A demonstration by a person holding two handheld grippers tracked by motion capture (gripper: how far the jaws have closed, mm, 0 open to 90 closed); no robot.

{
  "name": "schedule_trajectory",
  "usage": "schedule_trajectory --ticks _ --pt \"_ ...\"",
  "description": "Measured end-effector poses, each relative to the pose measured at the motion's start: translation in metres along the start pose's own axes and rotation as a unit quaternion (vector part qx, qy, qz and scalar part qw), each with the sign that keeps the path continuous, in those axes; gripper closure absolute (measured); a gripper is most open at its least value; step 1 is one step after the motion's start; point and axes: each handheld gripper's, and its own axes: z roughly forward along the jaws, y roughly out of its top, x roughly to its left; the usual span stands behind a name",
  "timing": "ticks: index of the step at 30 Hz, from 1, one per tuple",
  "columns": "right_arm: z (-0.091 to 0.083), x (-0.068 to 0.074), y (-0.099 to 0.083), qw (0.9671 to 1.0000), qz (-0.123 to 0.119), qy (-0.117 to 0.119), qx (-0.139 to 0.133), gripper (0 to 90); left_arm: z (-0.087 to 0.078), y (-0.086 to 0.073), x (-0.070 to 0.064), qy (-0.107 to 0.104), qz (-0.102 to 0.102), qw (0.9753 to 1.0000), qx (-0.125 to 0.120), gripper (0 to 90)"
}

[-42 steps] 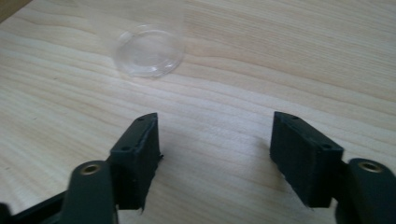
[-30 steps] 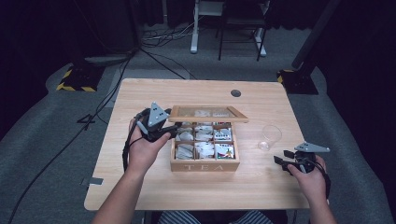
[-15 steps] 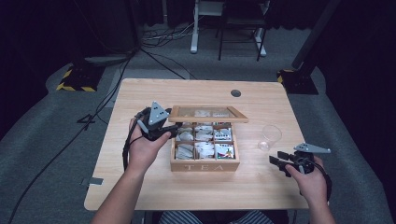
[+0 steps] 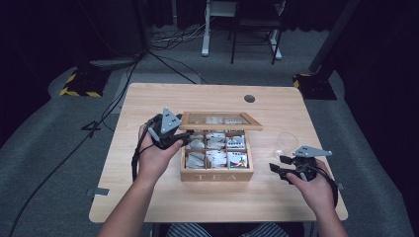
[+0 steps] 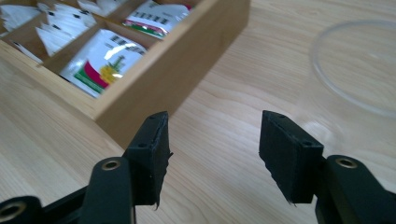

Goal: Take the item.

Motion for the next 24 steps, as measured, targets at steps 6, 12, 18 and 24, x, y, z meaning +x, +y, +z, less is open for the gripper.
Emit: schedule_trajectory --ticks 6,12,18,24 --pt "0.007 0.016 0.016 0.9996 -0.014 0.020 -0.011 44.4 0.001 0.003 -0.001 0.000 0.004 0.9999 0.009 42.2" --pt "0.013 0.033 0.034 0.9981 -0.037 0.044 -0.022 44.8 0.004 0.005 -0.002 0.004 -0.001 0.9999 0.014 42.0" --pt "0.023 0.052 0.051 0.9954 -0.058 0.070 -0.030 45.4 0.004 0.006 -0.002 0.008 -0.004 0.9998 0.017 41.4" --pt "0.038 0.068 0.064 0.9924 -0.077 0.092 -0.029 45.7 0.004 0.008 -0.004 0.006 0.004 0.9995 0.030 40.4"
